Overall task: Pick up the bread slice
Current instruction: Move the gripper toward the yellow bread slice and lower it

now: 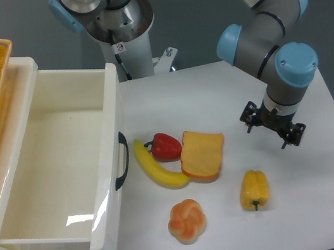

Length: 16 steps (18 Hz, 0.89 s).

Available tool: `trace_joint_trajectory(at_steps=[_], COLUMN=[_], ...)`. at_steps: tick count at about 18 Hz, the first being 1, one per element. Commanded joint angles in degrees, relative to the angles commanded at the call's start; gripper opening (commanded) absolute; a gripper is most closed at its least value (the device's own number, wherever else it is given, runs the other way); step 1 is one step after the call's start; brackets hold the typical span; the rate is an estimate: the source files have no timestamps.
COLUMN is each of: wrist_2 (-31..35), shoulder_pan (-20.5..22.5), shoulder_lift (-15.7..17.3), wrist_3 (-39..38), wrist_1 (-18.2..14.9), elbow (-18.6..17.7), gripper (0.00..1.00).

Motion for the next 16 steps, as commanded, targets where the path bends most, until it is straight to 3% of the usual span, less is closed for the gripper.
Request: trace_joint_trajectory(at_steps=[8,16], wrist_2=[-0.1,-0.2], shoulder_pan=[-3.0,-4.6], shoulder_lift=[0.0,1.1], wrist_3=[-10.2,-10.7], wrist_1=[-0.5,-1.3], elbow=[-2.7,-5.3], gripper=[1.00,1.00])
